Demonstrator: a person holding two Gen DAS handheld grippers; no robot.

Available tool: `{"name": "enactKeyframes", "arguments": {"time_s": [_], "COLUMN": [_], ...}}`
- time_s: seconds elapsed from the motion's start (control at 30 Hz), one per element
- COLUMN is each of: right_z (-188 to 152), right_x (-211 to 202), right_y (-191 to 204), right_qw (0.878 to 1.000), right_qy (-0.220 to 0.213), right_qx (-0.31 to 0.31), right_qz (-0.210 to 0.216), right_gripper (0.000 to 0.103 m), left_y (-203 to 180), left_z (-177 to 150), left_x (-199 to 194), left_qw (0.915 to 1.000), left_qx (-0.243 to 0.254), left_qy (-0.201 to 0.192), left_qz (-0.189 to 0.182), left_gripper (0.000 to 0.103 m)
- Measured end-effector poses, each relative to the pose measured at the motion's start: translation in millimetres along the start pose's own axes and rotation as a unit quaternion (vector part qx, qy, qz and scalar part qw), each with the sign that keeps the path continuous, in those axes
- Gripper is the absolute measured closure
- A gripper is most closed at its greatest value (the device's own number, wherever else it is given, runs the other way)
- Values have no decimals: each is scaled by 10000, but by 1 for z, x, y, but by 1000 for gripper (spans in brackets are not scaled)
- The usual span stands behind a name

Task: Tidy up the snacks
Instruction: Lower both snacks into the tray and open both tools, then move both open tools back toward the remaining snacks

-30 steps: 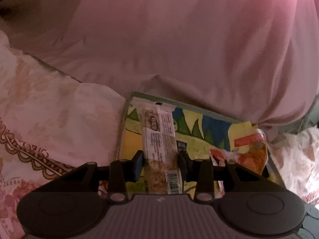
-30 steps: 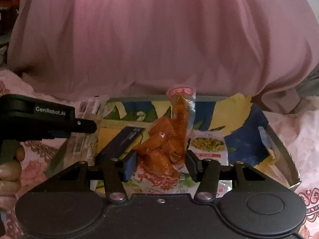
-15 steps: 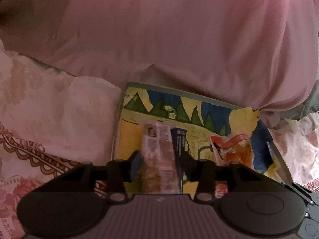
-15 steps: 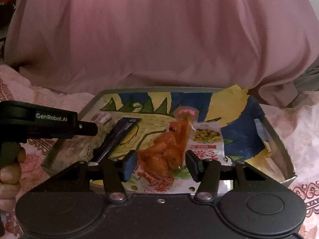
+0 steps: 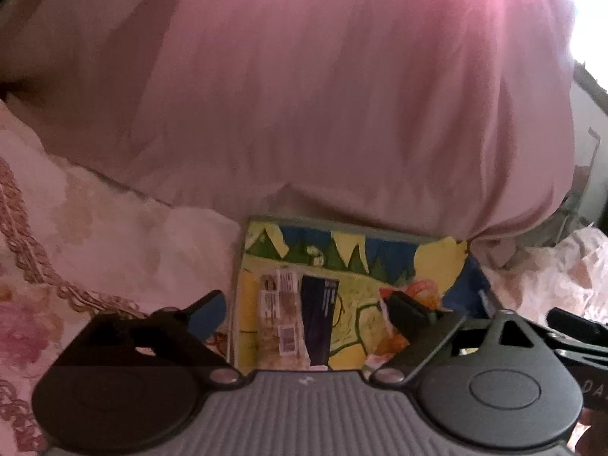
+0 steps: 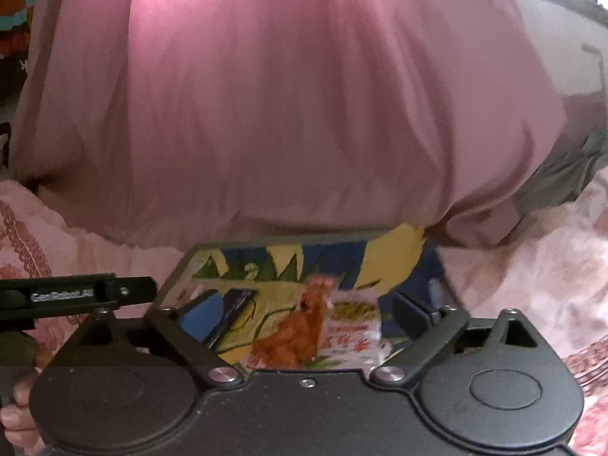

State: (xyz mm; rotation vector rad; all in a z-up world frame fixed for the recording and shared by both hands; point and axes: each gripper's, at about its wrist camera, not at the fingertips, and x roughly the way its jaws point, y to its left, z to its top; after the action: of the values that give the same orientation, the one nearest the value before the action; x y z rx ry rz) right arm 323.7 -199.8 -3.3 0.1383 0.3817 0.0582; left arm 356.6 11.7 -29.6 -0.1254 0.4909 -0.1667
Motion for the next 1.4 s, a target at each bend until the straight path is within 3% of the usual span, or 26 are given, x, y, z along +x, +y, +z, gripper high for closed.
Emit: {"name": "enactKeyframes", "arguments": {"time_s": [0.23,0.47,0.73,1.07,1.4], "right_z": [11,8,-16,-58,-86], "right_x": [-48,-101,-156,-217,-244], "right_y": [-5,-9,-8,-8,-15], "right_qw": [9996,9991,9990,9979,9946], "right_qy": [-265,-416,-299,179,778], "right_qx": [26,-53,-259,-440,-55], "right_qz": [-30,-75,-230,-448,-689], "right_gripper": [1,1,1,1,1], "left_y": [-1,-3,-22,-52,-62], "left_z": [-3,-15,-48,-94,-132], "left_x": [-55,-100,-149,-186,-217], "left_qw": [9990,9989,9992,9980,9931], "left_qx": [69,-250,172,555,943], "left_qy": [-434,-401,-370,254,689], "left_qz": [27,-21,19,-187,101], "left_gripper": [1,0,0,0,0]}}
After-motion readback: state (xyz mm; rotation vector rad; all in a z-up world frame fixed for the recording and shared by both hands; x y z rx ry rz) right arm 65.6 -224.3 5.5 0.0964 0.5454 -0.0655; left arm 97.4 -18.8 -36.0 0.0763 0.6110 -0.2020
